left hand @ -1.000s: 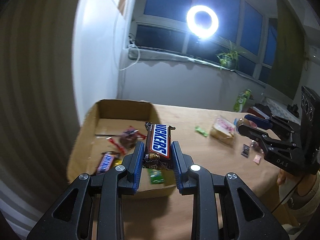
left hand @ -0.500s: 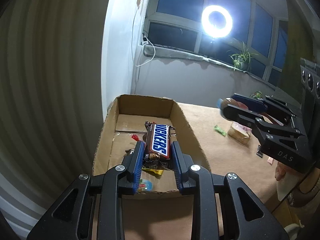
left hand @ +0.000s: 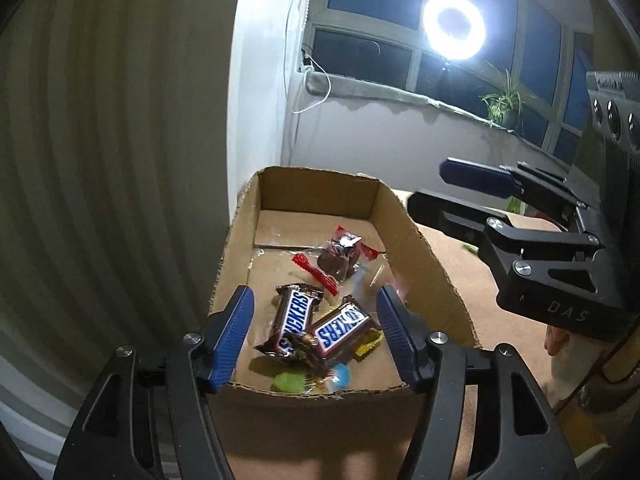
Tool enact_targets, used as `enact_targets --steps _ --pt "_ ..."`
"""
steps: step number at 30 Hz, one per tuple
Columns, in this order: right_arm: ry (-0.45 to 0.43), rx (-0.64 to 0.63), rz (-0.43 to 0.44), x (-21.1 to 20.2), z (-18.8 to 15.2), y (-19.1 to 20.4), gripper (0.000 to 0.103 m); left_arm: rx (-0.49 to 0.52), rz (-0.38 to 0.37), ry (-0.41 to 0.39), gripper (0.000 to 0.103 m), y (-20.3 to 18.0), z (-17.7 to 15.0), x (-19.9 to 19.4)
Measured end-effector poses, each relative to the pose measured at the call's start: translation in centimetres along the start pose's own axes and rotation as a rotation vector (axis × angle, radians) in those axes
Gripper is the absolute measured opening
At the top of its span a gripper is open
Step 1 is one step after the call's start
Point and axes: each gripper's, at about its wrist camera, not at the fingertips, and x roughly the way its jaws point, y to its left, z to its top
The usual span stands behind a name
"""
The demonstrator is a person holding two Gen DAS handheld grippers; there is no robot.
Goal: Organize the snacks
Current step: 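Carry the Snickers bar and chocolate ball into the box and open both grippers, then move both tools back to the snack pile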
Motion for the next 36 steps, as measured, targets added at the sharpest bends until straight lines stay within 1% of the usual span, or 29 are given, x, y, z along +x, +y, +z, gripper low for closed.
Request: enact_targets --steps 9,13,19,25,28,36 --pt "0.011 0.025 -0.021 -1.7 -1.3 0.3 0.056 0.000 -0.006 -0.016 0.063 -0.4 0.1 -1.0" --pt "0.002 0.035 -0.019 -2.6 -1.5 0.7 0.056 -0.003 0.002 -0.028 0.069 -0.5 0.2 -1.7" --pt "-0.010 0.039 -0.037 -4.2 -1.8 0.8 0.056 0.000 0.006 -0.038 0.070 -0.9 0.4 -2.4" --pt "-0.012 0.063 -0.050 -5.7 -2.9 -0.1 0.056 0.034 0.000 -0.040 0.071 -2.5 0.9 -2.9" --pt "-0.014 0.077 -0.058 -6.5 -3.5 -0.8 0.056 0.056 -0.002 -0.039 0.075 -3.6 1.1 -2.9" --pt "-0.012 0.133 -0.090 -8.9 -5.9 -3.5 0.056 0.120 -0.025 -0.031 0.075 -7.6 1.8 -2.5"
